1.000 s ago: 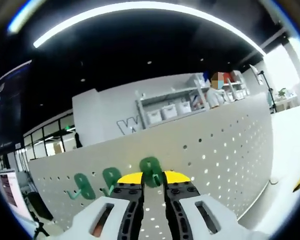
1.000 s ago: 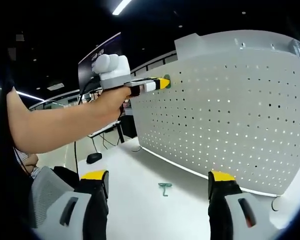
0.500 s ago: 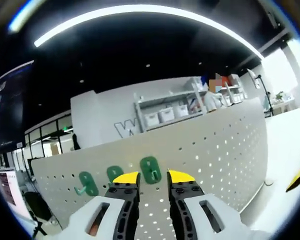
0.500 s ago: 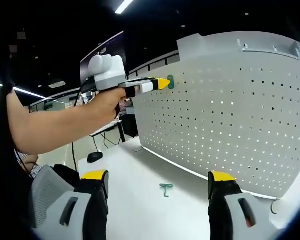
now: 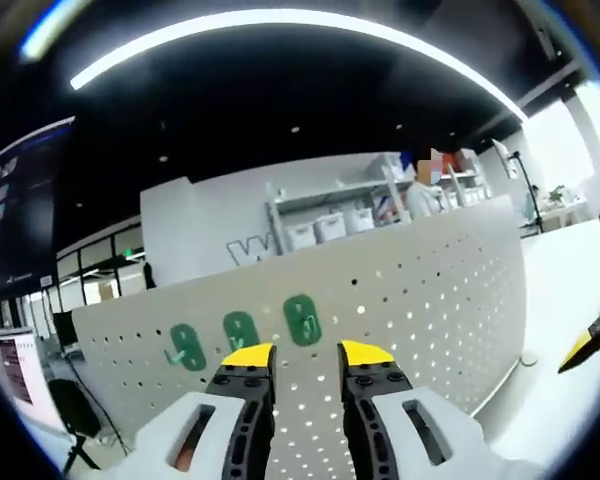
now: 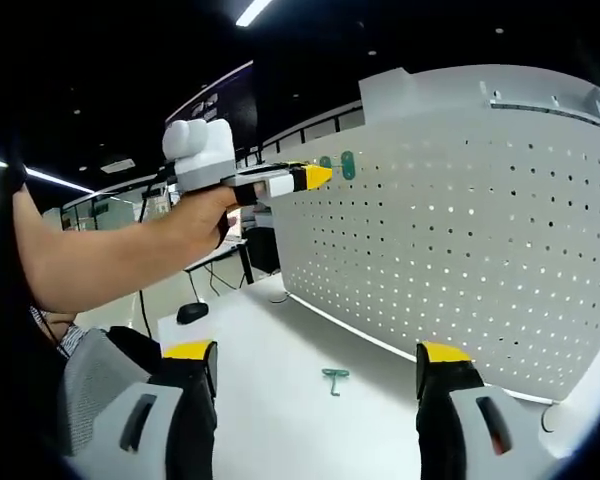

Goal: Insert the hook assembly into the mounting plate slot until the hook locks in place.

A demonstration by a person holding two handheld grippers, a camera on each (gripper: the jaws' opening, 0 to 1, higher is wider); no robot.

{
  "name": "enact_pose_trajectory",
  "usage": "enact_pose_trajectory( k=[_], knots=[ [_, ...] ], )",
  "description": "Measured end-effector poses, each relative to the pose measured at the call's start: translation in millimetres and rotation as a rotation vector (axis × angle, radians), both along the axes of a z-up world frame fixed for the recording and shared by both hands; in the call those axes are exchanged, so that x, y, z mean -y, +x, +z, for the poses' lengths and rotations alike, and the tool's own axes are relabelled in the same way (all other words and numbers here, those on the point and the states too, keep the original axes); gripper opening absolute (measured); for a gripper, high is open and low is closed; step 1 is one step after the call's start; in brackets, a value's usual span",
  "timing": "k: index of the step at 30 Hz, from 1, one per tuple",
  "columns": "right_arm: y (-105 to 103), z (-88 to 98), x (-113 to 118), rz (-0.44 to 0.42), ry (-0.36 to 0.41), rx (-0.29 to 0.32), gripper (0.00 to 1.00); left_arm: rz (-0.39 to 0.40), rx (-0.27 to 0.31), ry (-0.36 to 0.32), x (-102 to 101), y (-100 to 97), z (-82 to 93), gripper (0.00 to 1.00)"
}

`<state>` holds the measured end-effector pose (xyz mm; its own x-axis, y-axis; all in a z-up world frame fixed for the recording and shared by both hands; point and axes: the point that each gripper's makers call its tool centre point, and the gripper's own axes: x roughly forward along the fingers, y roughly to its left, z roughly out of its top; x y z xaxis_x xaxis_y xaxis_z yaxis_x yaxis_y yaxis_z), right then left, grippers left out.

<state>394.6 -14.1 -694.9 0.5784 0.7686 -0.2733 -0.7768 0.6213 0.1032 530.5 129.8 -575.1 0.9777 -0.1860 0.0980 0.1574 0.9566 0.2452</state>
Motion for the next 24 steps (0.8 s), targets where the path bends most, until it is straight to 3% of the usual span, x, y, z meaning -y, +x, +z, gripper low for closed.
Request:
enact_pose_trajectory(
  k=[24],
  knots=[
    [9, -6.4, -17, 0.050, -0.033, -0.006, 0.79, -0.018, -0.049, -0.078, -30, -61.8, -18.8, 0.28]
  ],
)
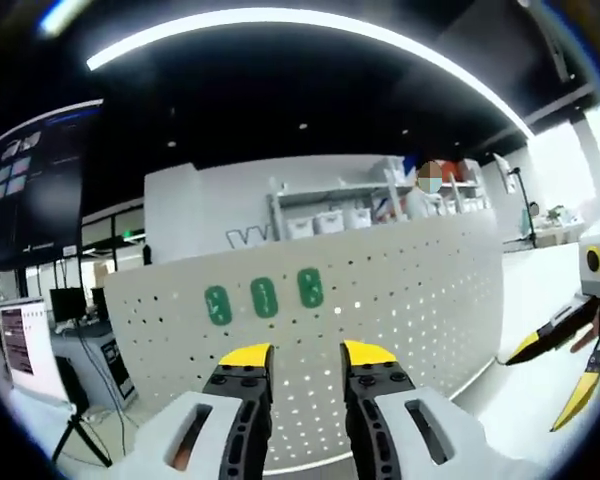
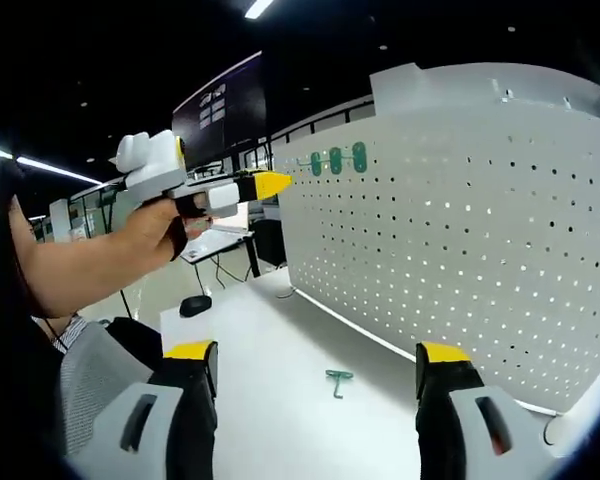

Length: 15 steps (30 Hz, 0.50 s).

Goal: Insert the hook assembly into the mounting plate slot until the hook locks in place.

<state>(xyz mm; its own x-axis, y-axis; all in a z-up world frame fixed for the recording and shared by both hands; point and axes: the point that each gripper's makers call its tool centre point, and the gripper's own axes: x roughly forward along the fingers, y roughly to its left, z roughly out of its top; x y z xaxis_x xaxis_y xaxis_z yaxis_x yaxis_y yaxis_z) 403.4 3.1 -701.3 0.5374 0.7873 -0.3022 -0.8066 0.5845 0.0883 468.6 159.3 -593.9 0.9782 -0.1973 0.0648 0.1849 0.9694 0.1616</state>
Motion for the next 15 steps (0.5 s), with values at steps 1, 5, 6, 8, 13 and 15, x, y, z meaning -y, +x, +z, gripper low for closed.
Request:
enact_pose_trajectory(
  k=[1, 5, 6, 8, 13, 15],
  knots=[
    [1, -0.7, -1, 0.004, -0.003, -0.002, 0.79, -0.002, -0.004, -0.001, -1, -3.4, -1.4, 0.28],
    [3, -1.9, -5, 0.016, -0.009, -0.001, 0.79, -0.010, -0.008, 0.001, -2, -17.2, -4.0, 0.28],
    [4, -2.7, -6, 0.019, -0.012, -0.001, 0.79, -0.012, -0.008, 0.000, -3, -21.6, -5.3, 0.28],
    [5, -3.2, -7, 0.023, -0.017, 0.000, 0.78, -0.014, -0.010, 0.000, -4, -26.8, -6.9, 0.28],
    [8, -5.0, -10, 0.036, -0.021, 0.001, 0.78, -0.015, -0.021, -0.011, -7, -41.7, -12.4, 0.29],
    [9, -6.8, -12, 0.041, -0.027, -0.001, 0.77, -0.012, -0.023, -0.011, -8, -47.7, -14.1, 0.28]
  ],
)
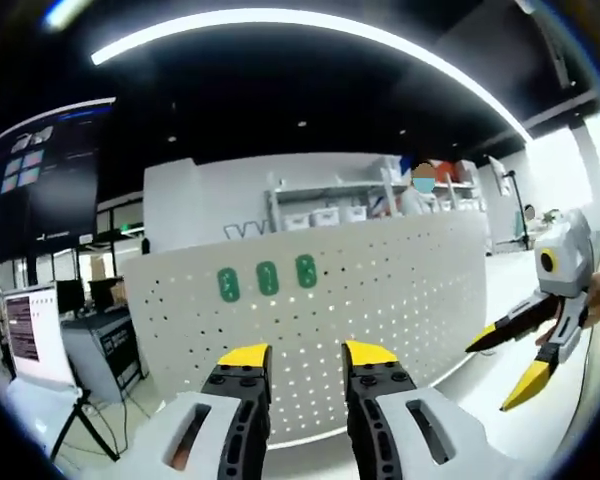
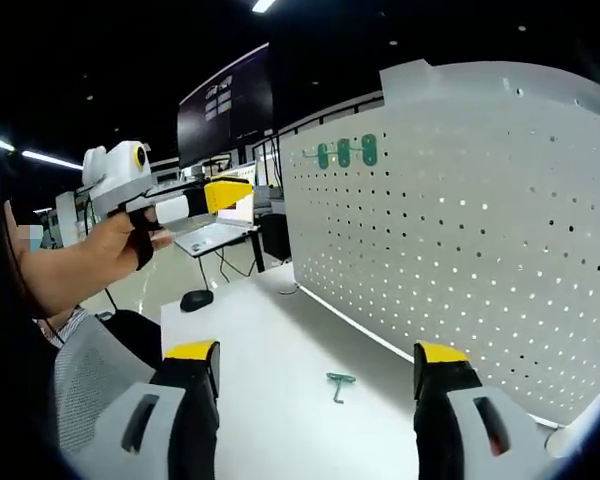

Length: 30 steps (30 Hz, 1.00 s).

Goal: Insert the hook assembly into the mounting plate slot until the hook locks in place.

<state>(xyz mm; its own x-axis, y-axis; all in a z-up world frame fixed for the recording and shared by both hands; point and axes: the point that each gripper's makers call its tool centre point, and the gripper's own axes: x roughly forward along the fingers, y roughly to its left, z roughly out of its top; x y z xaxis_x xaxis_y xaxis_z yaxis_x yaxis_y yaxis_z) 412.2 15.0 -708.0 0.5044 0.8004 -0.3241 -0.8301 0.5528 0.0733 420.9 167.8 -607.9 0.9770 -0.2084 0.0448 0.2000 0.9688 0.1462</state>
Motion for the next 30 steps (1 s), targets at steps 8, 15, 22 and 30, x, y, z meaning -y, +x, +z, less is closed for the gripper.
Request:
enact_pose_trajectory(
  k=[8, 15, 22, 30],
  knots=[
    [6, -5.9, -5, 0.020, -0.008, -0.001, 0.75, 0.002, -0.016, 0.003, -5, -25.7, -7.8, 0.29],
    [13, -16.4, -8, 0.039, -0.027, -0.005, 0.67, 0.014, -0.020, -0.002, -9, -43.3, -11.2, 0.28],
    [27, -29.9, -8, 0.048, -0.045, -0.011, 0.56, 0.014, -0.029, -0.004, -7, -57.1, -15.5, 0.28],
    [40, -58.1, -12, 0.068, -0.085, -0.034, 0.47, 0.007, -0.045, 0.002, -5, -64.3, -21.3, 0.27]
  ],
)
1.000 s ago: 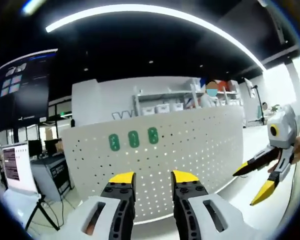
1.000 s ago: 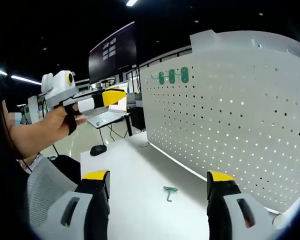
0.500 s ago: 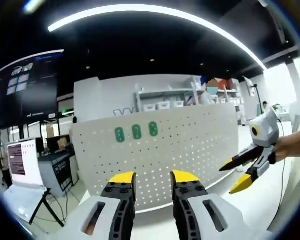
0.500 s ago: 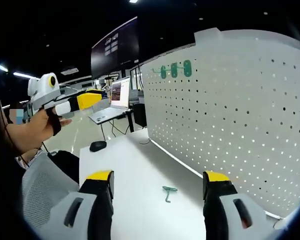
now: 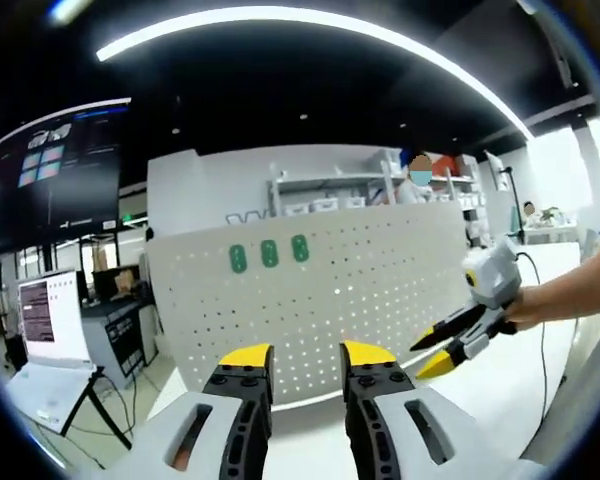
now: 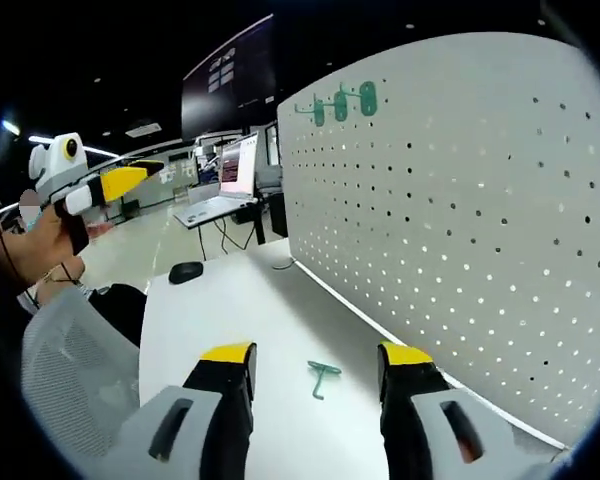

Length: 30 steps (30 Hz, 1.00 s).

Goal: Insert the hook assembly into the mounting plate slot until the hook locks in place.

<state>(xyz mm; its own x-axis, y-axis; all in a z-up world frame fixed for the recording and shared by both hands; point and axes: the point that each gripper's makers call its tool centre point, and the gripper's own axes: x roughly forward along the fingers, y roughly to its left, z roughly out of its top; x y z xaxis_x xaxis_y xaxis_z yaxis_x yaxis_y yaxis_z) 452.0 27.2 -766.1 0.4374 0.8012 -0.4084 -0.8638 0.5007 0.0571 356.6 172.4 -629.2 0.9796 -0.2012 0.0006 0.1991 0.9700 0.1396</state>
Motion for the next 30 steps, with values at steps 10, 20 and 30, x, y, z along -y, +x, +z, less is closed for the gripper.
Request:
enact_pose_trajectory(
  k=[10, 20, 30],
  knots=[
    [13, -33.5, -12, 0.030, -0.075, -0.042, 0.41, -0.006, -0.025, 0.003, 1, -6.4, -7.2, 0.26],
    [21, -54.5, -29, 0.074, -0.098, -0.064, 0.35, -0.006, -0.043, 0.008, 2, -7.4, -9.6, 0.26],
    [29, -81.4, -35, 0.093, -0.133, -0.113, 0.30, -0.006, -0.066, 0.007, 3, -9.6, -15.3, 0.23]
  ],
)
